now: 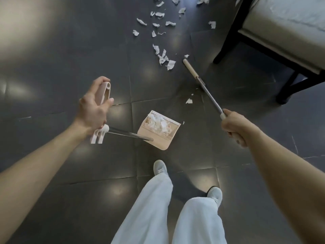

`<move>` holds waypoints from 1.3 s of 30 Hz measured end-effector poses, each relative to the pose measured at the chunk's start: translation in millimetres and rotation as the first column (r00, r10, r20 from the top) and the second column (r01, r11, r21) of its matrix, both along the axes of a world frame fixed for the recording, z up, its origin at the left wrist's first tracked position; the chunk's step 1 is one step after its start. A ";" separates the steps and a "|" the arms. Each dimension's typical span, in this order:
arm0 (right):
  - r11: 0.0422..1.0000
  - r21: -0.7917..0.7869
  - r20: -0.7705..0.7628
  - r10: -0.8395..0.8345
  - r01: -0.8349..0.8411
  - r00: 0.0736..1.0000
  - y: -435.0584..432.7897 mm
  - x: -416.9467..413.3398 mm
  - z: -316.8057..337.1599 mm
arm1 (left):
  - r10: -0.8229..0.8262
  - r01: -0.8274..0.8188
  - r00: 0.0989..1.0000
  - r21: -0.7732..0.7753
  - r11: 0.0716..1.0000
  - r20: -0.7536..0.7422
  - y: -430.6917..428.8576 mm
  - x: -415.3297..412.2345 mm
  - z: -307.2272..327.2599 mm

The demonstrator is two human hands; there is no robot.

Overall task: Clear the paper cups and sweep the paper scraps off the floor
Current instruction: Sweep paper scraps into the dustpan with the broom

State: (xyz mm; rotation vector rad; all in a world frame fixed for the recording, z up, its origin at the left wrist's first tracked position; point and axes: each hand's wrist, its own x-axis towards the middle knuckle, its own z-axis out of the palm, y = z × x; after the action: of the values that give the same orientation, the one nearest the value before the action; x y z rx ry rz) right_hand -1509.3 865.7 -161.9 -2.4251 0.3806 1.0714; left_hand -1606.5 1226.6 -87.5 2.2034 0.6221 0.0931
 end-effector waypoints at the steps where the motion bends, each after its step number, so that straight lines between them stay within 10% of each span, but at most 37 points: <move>1: 1.000 -0.004 -0.022 0.011 -0.011 1.000 11.8 0.6 -6.4 | 0.000 0.000 1.000 -0.014 1.000 -0.010 13.8 -1.2 -1.6; 24: 0.968 0.246 -0.405 0.156 -0.057 0.901 104.8 -97.5 50.9 | -0.298 0.304 0.950 0.056 0.951 -0.097 70.1 28.1 -15.2; 39: 0.990 0.083 -0.223 -0.093 0.114 0.970 61.5 -109.1 76.2 | -0.397 0.403 0.912 0.051 0.914 -0.105 72.9 37.5 -5.9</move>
State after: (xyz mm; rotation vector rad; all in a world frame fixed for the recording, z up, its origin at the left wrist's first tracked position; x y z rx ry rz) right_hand -1618.4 927.2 -85.7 -2.1853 0.5108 1.2838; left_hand -1569.0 1299.4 -93.4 2.3706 0.2060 -0.2053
